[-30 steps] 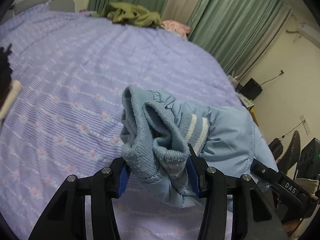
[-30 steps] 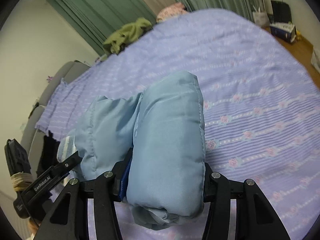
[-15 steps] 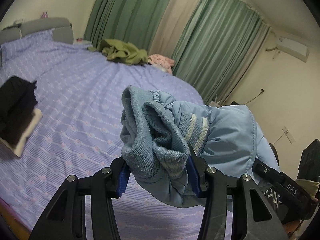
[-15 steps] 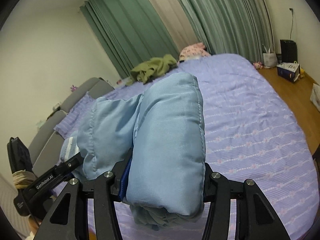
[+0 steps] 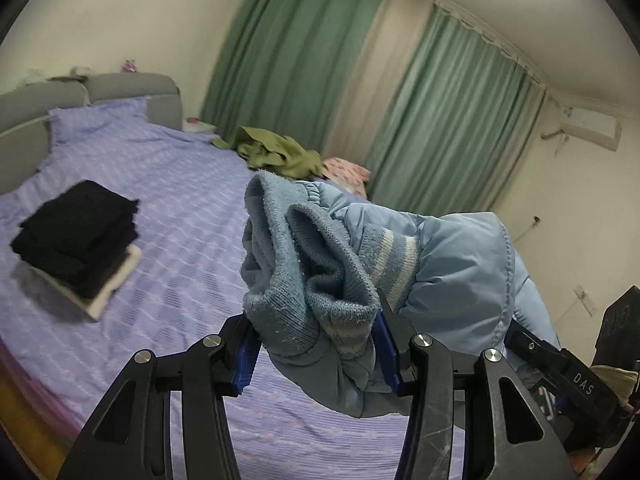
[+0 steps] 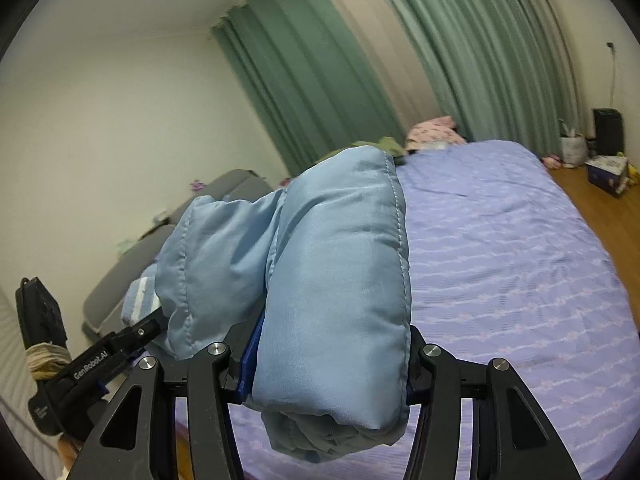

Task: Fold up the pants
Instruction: 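Lift the folded pants with the left gripper and carry them to the black clothes stack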

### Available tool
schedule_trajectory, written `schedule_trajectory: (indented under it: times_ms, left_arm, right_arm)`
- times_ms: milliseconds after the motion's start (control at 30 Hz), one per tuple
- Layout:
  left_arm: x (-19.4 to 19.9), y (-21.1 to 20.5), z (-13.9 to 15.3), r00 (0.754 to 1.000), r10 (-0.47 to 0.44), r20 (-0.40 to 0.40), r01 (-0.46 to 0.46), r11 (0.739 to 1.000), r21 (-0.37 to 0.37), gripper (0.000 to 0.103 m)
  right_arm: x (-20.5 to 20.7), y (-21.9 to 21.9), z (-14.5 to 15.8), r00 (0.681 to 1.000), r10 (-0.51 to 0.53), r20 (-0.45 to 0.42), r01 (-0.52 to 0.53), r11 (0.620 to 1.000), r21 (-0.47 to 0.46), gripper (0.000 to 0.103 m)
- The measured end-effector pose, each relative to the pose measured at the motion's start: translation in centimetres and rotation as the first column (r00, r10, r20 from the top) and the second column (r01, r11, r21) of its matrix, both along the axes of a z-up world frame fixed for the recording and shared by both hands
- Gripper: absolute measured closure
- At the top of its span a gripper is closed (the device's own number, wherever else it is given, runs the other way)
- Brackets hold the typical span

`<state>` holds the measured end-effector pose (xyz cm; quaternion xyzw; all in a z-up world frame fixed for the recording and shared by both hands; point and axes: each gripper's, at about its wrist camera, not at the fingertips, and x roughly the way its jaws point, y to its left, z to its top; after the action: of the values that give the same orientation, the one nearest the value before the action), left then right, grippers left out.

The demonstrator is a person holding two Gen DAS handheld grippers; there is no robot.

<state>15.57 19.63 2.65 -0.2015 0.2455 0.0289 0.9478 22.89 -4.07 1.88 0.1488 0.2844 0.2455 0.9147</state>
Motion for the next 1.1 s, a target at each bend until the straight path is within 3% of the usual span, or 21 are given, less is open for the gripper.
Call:
schedule_trajectory:
  times_ms: [233,467,833,1100]
  left_arm:
    - [-3.9,3.0,0.7,0.997,0.077,0.006,-0.077,0.997,0.017,0.054]
    - [-5.3,9.5,1.5,0.993,0.113,0.041,-0.113,0.994,0.006,0.054]
    - [-4.3,23.9,2.6,1.000,-0.003,0.025,0.002,0.999,0.045,0.054]
    - [-5.1,29.1,2.2,0.999,0.044,0.017,-0.044,0.999,0.003,0.054]
  right_arm:
    - [-1.7,3.0,-0.4,0.996,0.084,0.003,-0.084,0.996,0.033,0.050]
    - [-2.1,9.2,0.8,0.988,0.151,0.043,-0.152,0.988,0.024,0.050]
    - [-2.9,21.1,-0.1,0.998,0.046,0.040,-0.048,0.997,0.061,0.050]
    - [-2.8,26.6,0.2,0.997,0.070,0.017,-0.071,0.997,0.044,0.050]
